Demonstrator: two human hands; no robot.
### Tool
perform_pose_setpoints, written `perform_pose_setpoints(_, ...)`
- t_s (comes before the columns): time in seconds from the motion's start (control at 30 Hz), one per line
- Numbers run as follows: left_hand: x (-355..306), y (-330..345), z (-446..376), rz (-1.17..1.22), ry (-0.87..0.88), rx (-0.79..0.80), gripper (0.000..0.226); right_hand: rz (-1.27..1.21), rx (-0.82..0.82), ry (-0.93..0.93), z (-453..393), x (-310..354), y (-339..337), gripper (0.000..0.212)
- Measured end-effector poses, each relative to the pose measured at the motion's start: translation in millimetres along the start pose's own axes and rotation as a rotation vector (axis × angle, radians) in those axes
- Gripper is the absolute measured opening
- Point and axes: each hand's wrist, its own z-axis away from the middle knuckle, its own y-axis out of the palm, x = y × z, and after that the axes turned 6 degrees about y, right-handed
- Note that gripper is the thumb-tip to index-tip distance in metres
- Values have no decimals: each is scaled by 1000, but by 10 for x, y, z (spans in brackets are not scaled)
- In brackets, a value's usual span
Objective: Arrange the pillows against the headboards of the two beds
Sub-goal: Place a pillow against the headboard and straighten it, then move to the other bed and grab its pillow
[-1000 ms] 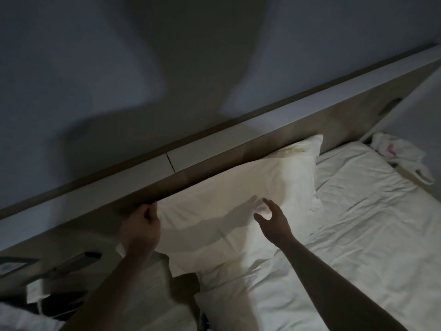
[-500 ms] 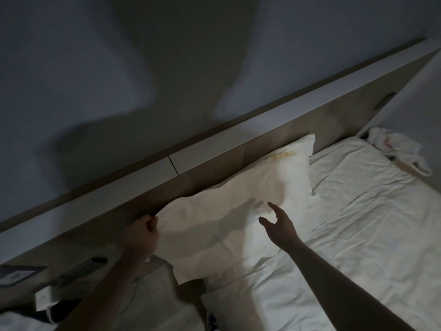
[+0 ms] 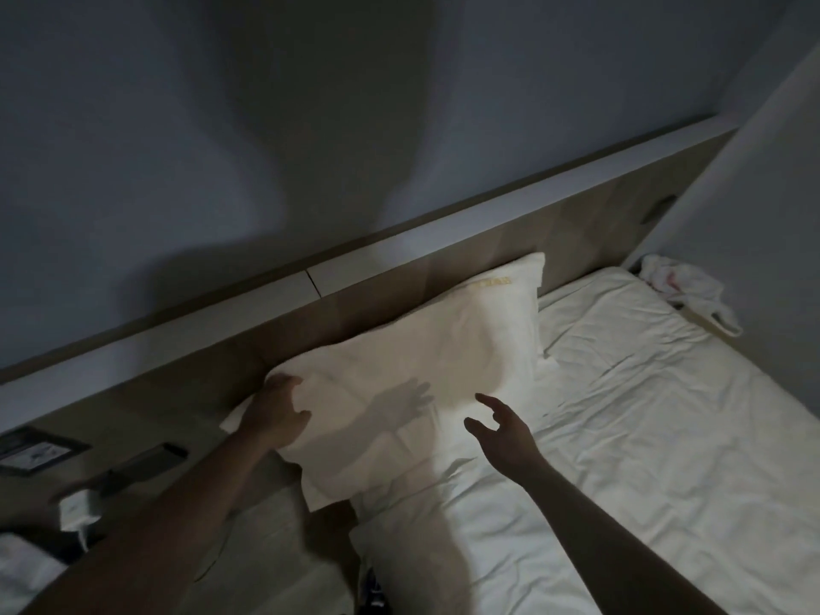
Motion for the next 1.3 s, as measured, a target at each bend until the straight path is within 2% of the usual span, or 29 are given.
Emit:
perform_pose_setpoints(0.1, -296, -14, 481, 115, 125, -106, 48, -88, -13, -24, 483, -230, -158, 50)
perform_pose_setpoints(0.17, -432, 65, 947, 215, 184, -77, 34, -139, -14, -41, 854, -430, -239, 46)
perform_pose_setpoints(0.33, -427, 428, 2179, 462, 220, 7, 29, -266, 25, -55, 1850, -983, -329, 39)
perform_pose_setpoints(0.43, -456, 625, 2804, 471, 205, 35, 31, -305, 25, -53, 2445, -1322, -306, 35)
perform_pose_setpoints(0.5, -476, 726, 3065, 458, 208, 116, 33, -327, 6, -46, 2830, -1521, -284, 33)
perform_pose_setpoints(0.57, -604, 674, 3219, 387, 272, 204, 32, -362, -31, -31, 3191, -1683, -262, 32)
perform_pose_setpoints(0.7, -956, 482, 3304, 338, 445, 215, 30, -486, -146, 46, 3875, -1898, -197, 29)
perform_pose_setpoints(0.8, -1179, 495, 3515, 367, 569, 290, 15, -604, -250, 122, 4364, -2053, -58, 26)
perform_pose_setpoints(0.9, -1127, 692, 3797, 367, 615, 433, 13, -678, -323, 214, 4812, -2195, 256, 28)
perform_pose_setpoints(1.03, -828, 998, 4240, 313, 625, 548, 16, -756, -379, 337, 5394, -2387, 800, 26)
perform_pose_setpoints(1.13, -677, 1163, 4650, 320, 669, 624, 19, -846, -498, 397, 5851, -2565, 1149, 24)
perform_pose_setpoints(1.3, -897, 1347, 5152, 336, 749, 690, 28, -961, -635, 472, 6477, -3020, 1512, 24)
